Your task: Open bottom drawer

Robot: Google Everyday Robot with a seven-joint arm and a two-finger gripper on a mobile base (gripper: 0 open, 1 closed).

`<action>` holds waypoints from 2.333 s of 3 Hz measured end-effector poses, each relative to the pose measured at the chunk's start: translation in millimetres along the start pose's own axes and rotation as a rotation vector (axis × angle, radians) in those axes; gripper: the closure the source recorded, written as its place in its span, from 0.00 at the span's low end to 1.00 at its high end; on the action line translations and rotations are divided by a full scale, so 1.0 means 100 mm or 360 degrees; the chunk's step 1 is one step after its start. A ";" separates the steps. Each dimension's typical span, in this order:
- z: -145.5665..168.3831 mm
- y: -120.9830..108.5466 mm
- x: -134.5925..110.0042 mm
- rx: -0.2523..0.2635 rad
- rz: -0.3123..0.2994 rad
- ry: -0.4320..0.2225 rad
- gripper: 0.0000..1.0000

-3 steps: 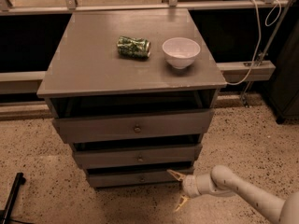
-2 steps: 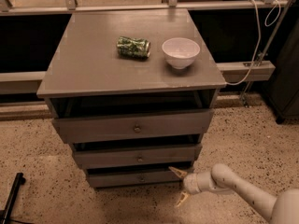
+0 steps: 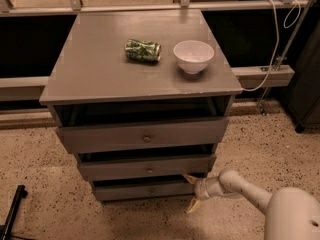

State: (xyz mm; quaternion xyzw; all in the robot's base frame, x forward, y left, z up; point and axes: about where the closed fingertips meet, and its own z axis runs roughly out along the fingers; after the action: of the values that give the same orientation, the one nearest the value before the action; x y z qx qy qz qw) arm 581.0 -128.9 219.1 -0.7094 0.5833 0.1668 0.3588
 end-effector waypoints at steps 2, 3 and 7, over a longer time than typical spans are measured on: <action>0.12 -0.08 0.52 0.0131 0.0039 0.0123 0.00; 0.17 -0.15 0.52 0.0126 0.0001 0.0206 0.00; 0.39 -0.07 0.42 0.0003 0.0027 0.0125 0.59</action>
Offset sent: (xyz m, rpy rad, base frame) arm 0.0358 -0.0449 -0.0505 -0.0742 -0.0782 -0.1403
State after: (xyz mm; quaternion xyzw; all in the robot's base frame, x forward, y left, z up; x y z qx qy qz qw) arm 605.4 -130.4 166.7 -0.7100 0.6031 0.1415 0.3349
